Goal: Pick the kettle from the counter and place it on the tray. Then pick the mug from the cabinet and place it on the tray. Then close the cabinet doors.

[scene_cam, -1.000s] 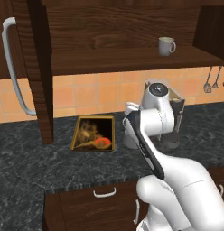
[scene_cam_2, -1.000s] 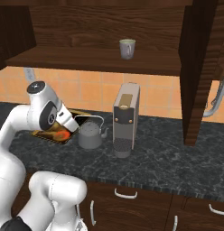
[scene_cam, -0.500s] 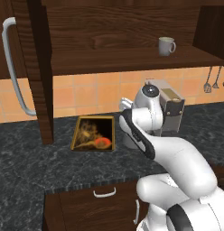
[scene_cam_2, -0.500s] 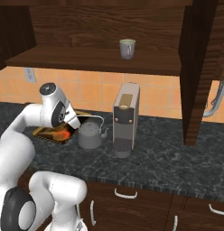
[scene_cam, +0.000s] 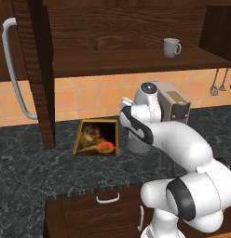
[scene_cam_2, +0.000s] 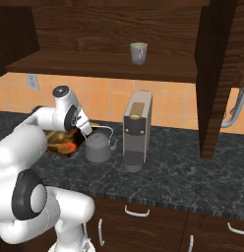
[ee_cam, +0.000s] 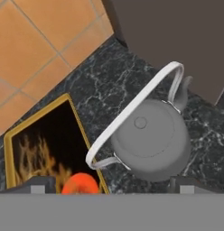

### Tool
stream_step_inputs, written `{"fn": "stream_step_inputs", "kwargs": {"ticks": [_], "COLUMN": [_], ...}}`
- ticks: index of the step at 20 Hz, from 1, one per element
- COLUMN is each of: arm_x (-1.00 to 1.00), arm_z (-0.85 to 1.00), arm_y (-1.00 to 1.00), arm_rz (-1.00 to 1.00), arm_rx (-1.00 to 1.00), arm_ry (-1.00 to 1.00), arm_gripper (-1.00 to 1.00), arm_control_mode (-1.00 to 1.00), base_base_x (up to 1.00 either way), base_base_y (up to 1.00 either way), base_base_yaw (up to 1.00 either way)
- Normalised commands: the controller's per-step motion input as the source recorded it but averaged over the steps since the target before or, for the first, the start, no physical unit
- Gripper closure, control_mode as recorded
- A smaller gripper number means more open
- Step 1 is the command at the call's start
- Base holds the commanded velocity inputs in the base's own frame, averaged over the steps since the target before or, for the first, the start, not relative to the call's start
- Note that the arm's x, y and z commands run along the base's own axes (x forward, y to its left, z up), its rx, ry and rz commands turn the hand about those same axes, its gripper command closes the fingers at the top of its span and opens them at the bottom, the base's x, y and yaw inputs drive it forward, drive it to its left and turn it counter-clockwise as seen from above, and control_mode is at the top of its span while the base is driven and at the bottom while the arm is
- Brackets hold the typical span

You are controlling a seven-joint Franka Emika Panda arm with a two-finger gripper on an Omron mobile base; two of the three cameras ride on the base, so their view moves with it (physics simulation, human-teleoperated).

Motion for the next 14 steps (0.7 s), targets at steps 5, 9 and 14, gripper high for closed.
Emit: {"fn": "stream_step_inputs", "kwargs": {"ticks": [5,9,14], "arm_x": [0.39,0.33,0.31], "arm_z": [-0.20,-0.28,-0.28], "arm_y": [0.00,0.00,0.00], "arm_rz": [0.00,0.00,0.00], "arm_rx": [0.00,-0.02,-0.01], "arm_ry": [0.01,0.15,0.08], "arm_gripper": [-1.00,-1.00,-1.00], "arm_control_mode": [-1.00,-1.00,-1.00], "base_base_x": [0.00,0.00,0.00], "base_base_y": [0.00,0.00,0.00], "base_base_yaw": [0.00,0.00,0.00]}}
